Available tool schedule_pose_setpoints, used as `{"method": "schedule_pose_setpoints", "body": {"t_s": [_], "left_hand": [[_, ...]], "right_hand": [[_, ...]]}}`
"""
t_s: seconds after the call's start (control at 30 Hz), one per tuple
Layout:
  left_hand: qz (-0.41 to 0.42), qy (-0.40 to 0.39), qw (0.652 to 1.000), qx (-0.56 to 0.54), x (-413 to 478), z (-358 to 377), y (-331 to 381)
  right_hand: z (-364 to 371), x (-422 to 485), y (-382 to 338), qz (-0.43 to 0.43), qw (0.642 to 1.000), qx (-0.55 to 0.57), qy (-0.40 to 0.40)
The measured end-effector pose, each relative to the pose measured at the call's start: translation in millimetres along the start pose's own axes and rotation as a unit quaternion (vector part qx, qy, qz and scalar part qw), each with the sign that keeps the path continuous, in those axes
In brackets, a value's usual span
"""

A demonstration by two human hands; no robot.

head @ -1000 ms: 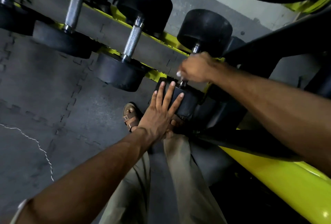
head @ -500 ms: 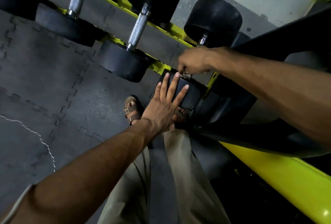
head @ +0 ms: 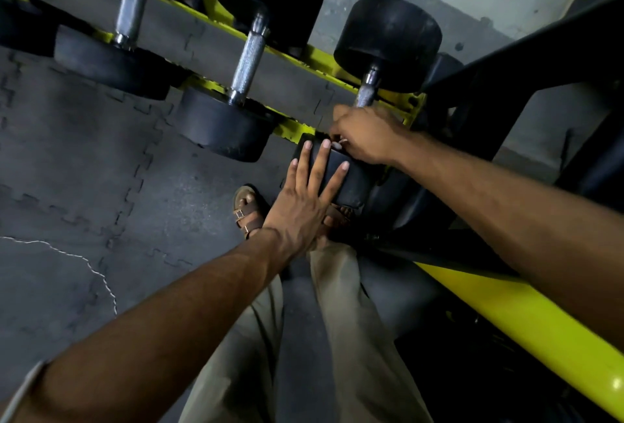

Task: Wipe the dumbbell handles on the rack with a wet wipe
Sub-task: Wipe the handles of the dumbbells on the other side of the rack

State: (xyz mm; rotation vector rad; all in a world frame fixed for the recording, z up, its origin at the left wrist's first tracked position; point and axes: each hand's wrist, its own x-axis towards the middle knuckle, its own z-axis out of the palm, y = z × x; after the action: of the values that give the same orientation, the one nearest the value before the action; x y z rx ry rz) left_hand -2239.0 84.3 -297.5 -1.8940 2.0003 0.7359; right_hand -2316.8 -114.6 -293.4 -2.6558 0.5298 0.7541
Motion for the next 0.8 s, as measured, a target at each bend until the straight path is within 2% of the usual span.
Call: {"method": "schedule_pose_setpoints", "body": {"t_s": [0.07,0.17,0.3,0.37,0.4,0.5,0.6,0.63,0.7,0.73,0.77,0.8], "left_hand": [[0.002,0.002,1.000,-0.003,1,0,0],[0.002,0.011,1.000,-0.002,1,0,-2],[0.006,0.022,1.000,-0.005,-1,4,-3],[0.011,0.017,1.000,-0.003,-1,5,-3],[0.012,0.018,1.000,-0.003,-1,5,-3],[0.007,0.025,1.000,-0.007,-2,4,-5],[0.013,0.021,1.000,0.004,-2,6,-5],[0.015,0.022,1.000,0.003,-2,7,-5],[0.016,0.031,0.999,0.002,0,9,-5],[0.014,0.027,1.000,0.003,0,8,-6],[0.013,0.015,1.000,0.004,0,6,-4],[0.015,0.002,1.000,0.008,-1,5,-3]], "right_hand": [[14,-12,-2,0.045,0.994,0.067,0.077],[27,-13,-5,0.159,0.967,0.145,0.134],[49,-11,-8,0.292,0.924,0.208,0.130],[64,-10,-6,0.353,0.876,0.307,0.115],[72,-7,-2,0.377,0.836,0.383,0.112],[78,7,11,0.402,0.677,0.610,0.093],[65,22,34,0.328,0.520,0.784,0.087],[57,27,41,0.302,0.460,0.829,0.098],[46,37,54,0.268,0.312,0.903,0.126],[45,42,55,0.263,0.257,0.920,0.137],[44,44,54,0.257,0.231,0.927,0.147],[48,47,51,0.270,0.222,0.923,0.161]]}}
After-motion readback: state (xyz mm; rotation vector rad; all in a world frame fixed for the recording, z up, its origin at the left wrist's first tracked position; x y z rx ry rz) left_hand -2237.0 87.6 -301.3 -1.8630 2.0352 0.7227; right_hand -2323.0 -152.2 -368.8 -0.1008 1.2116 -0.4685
